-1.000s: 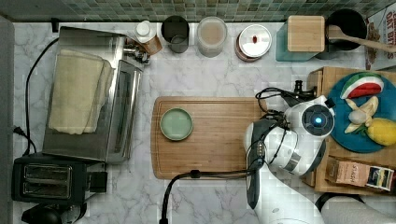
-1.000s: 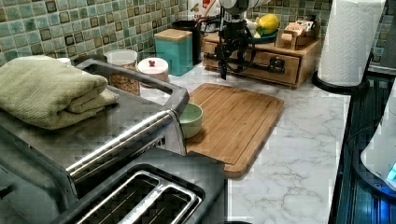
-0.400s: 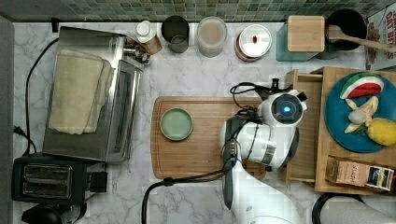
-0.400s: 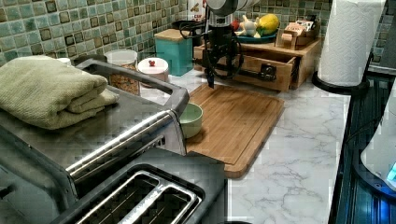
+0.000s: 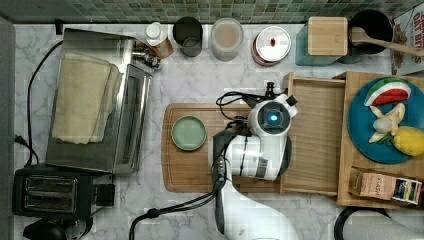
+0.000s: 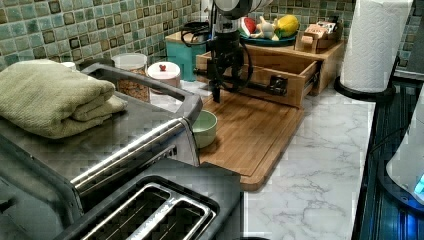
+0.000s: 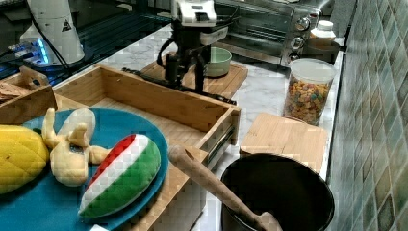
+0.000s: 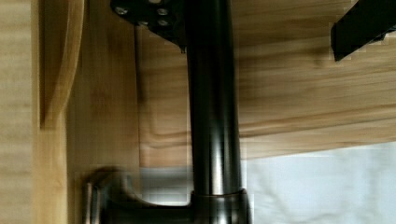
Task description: Open the drawer.
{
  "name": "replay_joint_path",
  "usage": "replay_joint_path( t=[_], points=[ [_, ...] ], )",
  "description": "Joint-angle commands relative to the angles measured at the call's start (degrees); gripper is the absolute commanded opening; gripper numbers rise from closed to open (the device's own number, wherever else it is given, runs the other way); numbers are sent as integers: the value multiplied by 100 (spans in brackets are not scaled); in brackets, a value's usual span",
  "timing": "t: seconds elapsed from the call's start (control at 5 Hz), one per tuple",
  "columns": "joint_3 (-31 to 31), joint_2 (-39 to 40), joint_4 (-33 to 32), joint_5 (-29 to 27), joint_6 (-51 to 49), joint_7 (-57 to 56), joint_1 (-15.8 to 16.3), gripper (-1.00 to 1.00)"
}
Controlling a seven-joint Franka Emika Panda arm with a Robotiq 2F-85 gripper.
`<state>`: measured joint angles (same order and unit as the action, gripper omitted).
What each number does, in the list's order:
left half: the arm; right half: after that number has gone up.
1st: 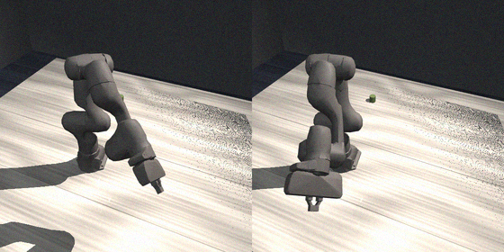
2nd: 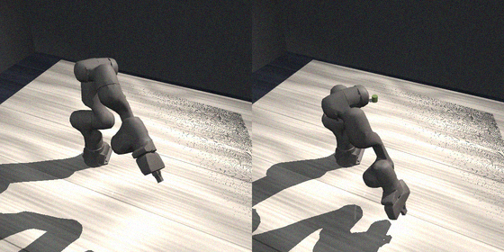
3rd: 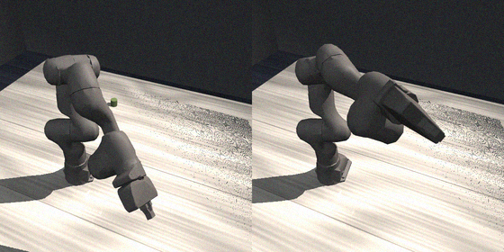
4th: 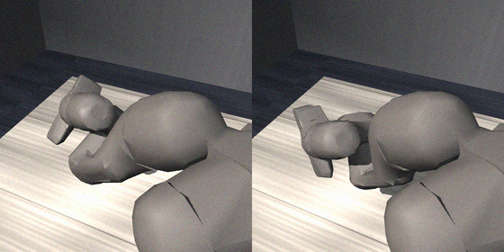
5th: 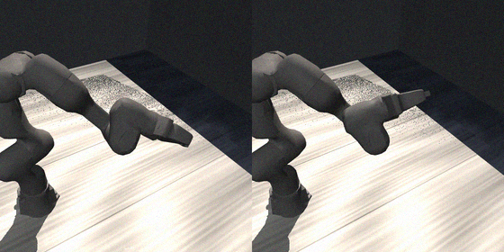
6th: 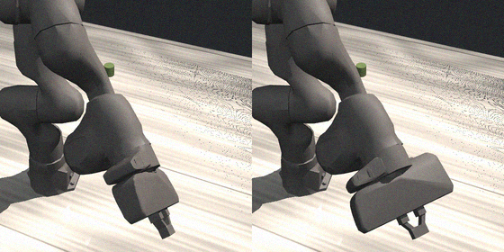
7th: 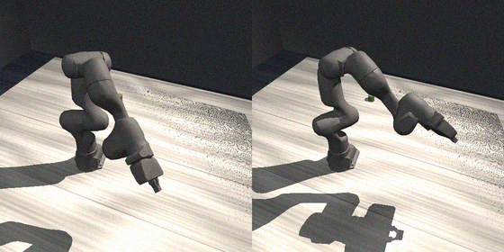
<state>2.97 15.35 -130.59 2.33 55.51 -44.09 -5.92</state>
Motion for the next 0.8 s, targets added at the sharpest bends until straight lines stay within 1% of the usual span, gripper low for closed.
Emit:
replay_joint_path(
  t=[0.2,0.4,0.8],
  points=[
    [-792,-163,-247,-326,-20,739,878,100],
    [-668,-260,-262,0,-39,1125,1075,100],
    [-723,-259,-262,21,-38,1139,1019,100]
  ],
)
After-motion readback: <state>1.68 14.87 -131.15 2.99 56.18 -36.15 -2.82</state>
